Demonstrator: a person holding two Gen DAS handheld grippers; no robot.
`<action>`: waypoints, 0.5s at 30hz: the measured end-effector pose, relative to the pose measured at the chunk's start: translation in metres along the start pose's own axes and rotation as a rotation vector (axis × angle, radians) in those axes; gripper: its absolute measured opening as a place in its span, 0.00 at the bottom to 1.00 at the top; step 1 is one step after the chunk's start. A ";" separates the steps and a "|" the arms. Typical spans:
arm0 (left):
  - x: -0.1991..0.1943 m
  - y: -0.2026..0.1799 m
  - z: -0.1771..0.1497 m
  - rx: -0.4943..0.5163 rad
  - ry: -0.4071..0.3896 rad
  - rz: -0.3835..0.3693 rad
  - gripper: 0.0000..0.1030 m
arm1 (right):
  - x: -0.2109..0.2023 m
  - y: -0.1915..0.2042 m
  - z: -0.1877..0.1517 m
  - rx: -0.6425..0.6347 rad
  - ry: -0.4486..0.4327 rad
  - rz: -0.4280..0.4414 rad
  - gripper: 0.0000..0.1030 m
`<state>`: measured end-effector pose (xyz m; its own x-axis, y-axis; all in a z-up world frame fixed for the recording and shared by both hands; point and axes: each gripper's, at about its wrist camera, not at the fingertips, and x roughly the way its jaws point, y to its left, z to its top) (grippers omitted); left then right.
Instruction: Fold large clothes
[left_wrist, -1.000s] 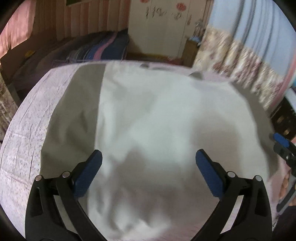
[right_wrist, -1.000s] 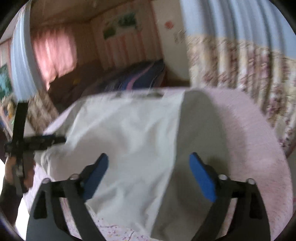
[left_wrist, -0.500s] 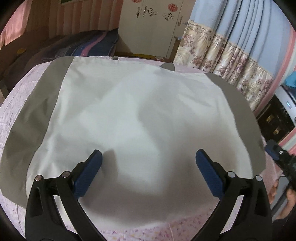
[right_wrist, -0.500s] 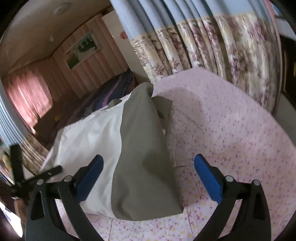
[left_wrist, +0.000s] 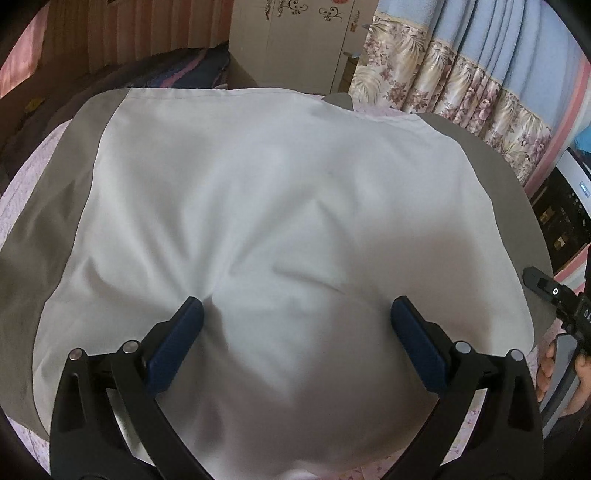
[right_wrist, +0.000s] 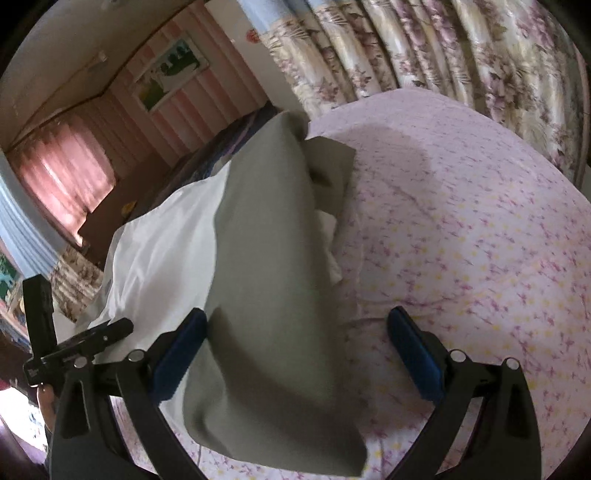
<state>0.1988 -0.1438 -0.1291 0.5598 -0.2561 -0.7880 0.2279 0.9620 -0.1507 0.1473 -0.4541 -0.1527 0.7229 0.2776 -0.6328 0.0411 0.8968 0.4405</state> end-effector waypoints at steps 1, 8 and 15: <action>-0.001 0.000 -0.001 0.001 -0.001 0.002 0.97 | 0.001 0.003 0.000 -0.011 0.010 0.004 0.95; -0.003 0.006 0.002 0.005 0.011 -0.042 0.97 | 0.008 0.011 0.001 -0.062 0.084 0.039 0.71; -0.003 0.007 0.004 0.004 0.023 -0.055 0.97 | 0.023 0.012 0.005 -0.020 0.113 0.051 0.75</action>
<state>0.2020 -0.1365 -0.1258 0.5280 -0.3061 -0.7922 0.2606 0.9462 -0.1919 0.1677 -0.4387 -0.1583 0.6411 0.3595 -0.6780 -0.0085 0.8868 0.4622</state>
